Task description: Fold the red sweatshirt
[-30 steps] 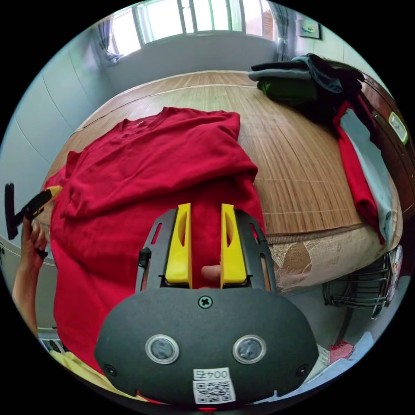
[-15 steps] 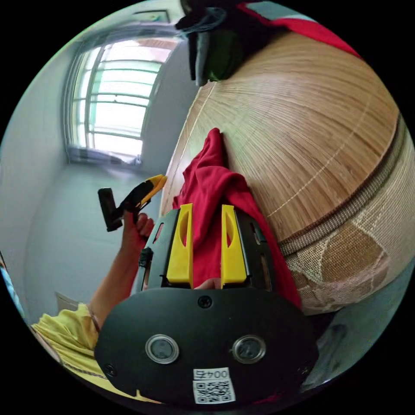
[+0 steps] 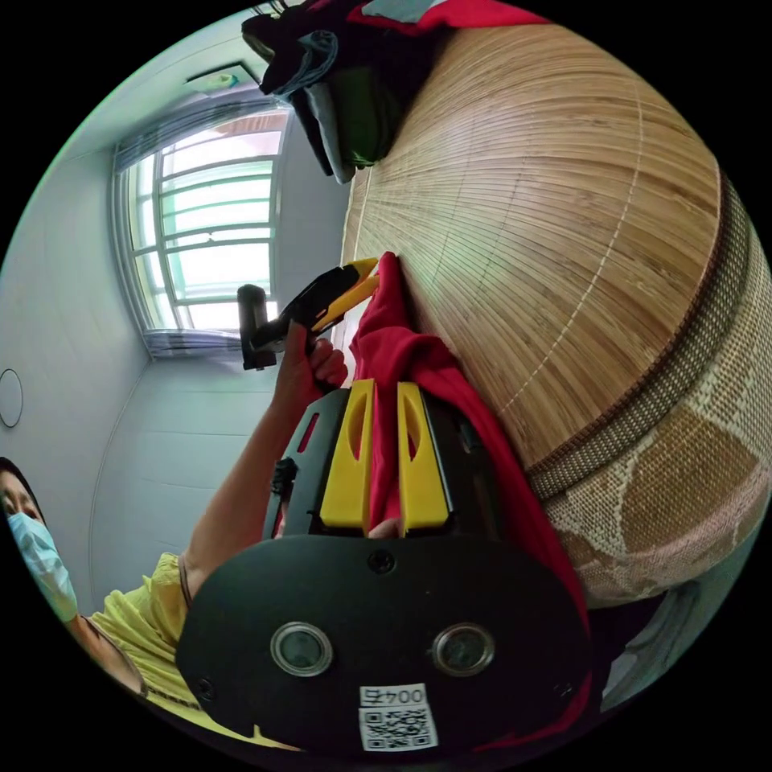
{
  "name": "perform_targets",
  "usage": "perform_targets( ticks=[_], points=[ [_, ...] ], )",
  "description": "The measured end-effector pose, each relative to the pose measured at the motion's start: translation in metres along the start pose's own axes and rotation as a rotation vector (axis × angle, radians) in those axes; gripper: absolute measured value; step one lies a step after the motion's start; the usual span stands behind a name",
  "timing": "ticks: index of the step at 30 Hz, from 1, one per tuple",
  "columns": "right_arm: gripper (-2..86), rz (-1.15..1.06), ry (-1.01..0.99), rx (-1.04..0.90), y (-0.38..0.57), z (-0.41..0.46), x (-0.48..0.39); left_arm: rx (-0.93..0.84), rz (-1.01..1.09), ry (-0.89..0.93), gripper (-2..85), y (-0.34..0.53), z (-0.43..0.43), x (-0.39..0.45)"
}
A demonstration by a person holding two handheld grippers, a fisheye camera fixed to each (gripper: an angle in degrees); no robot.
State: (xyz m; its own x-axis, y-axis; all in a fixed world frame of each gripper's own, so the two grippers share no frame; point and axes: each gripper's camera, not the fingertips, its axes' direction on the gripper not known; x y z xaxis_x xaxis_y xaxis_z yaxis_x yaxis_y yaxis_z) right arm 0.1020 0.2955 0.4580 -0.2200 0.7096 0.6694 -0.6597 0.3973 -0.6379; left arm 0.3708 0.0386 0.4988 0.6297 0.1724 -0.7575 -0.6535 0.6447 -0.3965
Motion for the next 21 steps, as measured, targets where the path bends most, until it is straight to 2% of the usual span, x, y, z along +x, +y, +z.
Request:
perform_targets(
  ticks=[3,7,11,15,18,21],
  points=[
    [4.4,-0.028,-0.004,0.003,0.004,0.005,-0.003,-0.003,-0.030,-0.031,7.3,-0.004,0.003,-0.001],
    [2.4,-0.165,0.213,0.004,0.019,0.012,-0.023,0.041,-0.041,-0.076,2.1,-0.003,-0.001,0.001],
    [1.1,-0.367,0.439,-0.017,0.040,0.034,-0.038,0.087,-0.119,-0.048,1.1,0.006,0.005,-0.010],
    [1.7,-0.454,0.508,-0.014,0.054,0.054,-0.047,0.172,-0.188,0.032,1.2,0.027,0.010,-0.024],
    [2.5,-0.460,0.519,-0.048,0.063,0.053,-0.056,0.241,-0.198,0.184,1.5,0.048,0.003,-0.038],
    [4.2,-0.628,0.614,-0.030,0.090,0.055,-0.091,0.317,-0.182,0.156,1.7,0.078,-0.030,-0.034]
  ],
)
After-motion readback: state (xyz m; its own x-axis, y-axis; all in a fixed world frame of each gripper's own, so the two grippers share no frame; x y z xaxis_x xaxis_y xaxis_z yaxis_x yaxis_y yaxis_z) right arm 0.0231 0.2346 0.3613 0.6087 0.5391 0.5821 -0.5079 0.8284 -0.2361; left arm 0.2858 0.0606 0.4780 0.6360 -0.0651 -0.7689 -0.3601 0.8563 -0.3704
